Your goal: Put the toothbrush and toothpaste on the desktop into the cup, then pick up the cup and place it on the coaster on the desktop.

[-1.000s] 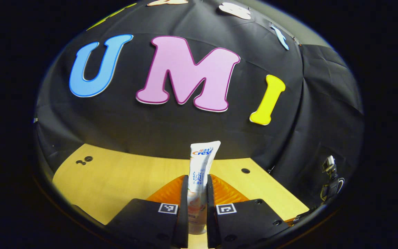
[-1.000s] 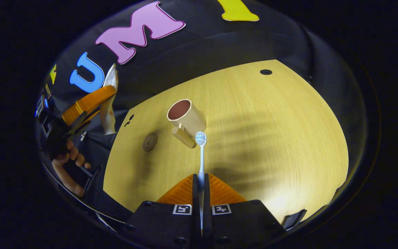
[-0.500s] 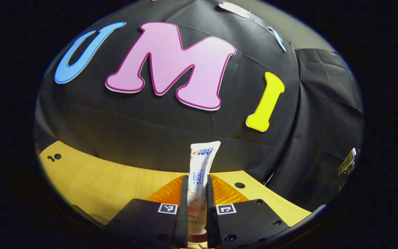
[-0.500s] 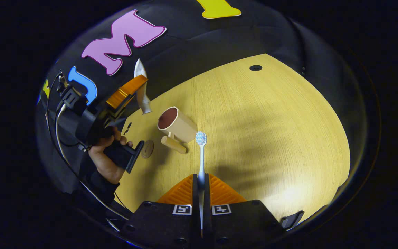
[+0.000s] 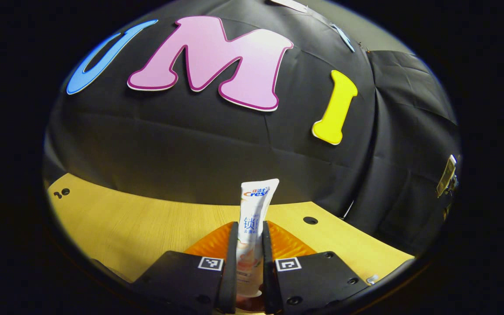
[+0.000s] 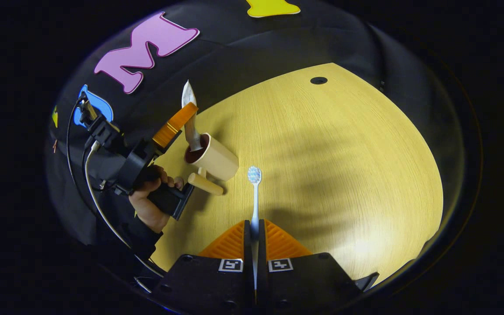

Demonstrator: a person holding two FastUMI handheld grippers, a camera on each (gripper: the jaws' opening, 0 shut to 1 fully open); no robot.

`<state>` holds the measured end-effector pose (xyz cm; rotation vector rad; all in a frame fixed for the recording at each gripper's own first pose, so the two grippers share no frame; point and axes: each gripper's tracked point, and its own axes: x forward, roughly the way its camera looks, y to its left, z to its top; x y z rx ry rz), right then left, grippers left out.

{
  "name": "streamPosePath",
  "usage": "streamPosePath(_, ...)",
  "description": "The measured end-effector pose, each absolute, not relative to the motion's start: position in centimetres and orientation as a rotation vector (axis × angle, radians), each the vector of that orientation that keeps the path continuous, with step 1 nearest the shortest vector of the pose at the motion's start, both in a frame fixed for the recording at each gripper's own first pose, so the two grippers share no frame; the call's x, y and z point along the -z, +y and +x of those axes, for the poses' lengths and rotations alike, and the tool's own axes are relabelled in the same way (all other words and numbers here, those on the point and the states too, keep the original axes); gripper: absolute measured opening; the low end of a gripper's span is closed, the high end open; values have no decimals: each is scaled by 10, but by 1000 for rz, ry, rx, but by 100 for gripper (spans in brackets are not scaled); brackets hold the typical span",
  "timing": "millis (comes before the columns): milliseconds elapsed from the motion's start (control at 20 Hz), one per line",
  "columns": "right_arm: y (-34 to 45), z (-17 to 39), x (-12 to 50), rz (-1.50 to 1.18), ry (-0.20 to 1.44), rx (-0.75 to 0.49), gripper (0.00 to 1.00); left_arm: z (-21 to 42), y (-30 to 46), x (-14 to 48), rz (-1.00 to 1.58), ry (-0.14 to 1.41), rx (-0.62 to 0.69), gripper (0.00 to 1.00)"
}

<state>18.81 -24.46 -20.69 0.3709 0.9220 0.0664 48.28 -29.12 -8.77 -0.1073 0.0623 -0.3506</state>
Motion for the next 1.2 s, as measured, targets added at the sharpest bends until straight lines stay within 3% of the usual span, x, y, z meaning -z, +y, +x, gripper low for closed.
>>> streamPosePath(350,-244,207,197,384,865,-62,6,466,-272,100,-83,104,324,41)
streamPosePath(500,-238,234,179,365,785,-92,6,447,-253,92,-110,111,288,93)
streamPosePath(950,-196,335,100,383,466,-237,6,334,-193,101,-136,210,169,97)
streamPosePath(1200,-172,368,88,412,371,-280,6,309,-180,103,-172,228,118,97)
